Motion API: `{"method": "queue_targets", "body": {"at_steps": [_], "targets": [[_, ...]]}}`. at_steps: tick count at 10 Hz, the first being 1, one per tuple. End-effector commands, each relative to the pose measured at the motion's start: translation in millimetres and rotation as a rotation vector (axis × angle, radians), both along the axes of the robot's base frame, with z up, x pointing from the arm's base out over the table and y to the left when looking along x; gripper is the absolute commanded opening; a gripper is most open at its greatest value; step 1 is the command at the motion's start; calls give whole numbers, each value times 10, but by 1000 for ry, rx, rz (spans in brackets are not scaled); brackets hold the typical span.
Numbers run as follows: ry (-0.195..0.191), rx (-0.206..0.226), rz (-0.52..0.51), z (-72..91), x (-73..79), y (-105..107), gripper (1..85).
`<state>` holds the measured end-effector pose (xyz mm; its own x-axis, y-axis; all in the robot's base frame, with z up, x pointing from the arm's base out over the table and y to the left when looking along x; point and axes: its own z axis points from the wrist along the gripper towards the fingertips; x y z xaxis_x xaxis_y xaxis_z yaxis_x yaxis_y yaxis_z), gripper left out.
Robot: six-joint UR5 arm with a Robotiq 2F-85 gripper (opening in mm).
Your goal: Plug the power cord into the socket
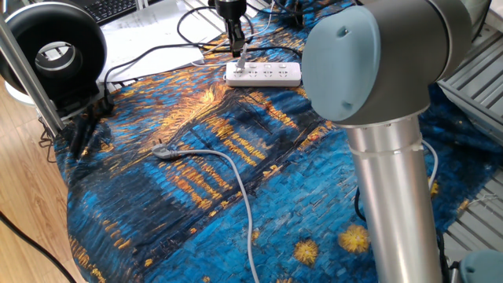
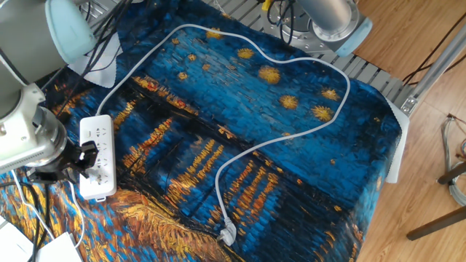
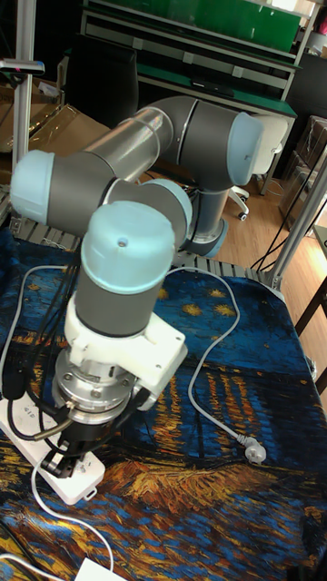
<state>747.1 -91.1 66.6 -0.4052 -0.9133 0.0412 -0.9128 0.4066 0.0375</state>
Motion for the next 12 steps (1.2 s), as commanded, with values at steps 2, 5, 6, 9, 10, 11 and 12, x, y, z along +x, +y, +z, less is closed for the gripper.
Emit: {"method": "queue_targets", "body": {"at_steps": [2, 5, 6, 9, 10, 11, 12], "targets": [[29, 52, 13, -18, -108, 11, 293], [58, 79, -3, 37, -173, 155, 293], [61, 81, -3, 52, -185, 183, 293], [57, 73, 14, 23, -181, 133, 293], [54, 77, 14, 4, -158, 147, 293], [46, 73, 21, -21, -123, 135, 293], [41, 75, 26, -29, -106, 138, 293]]}}
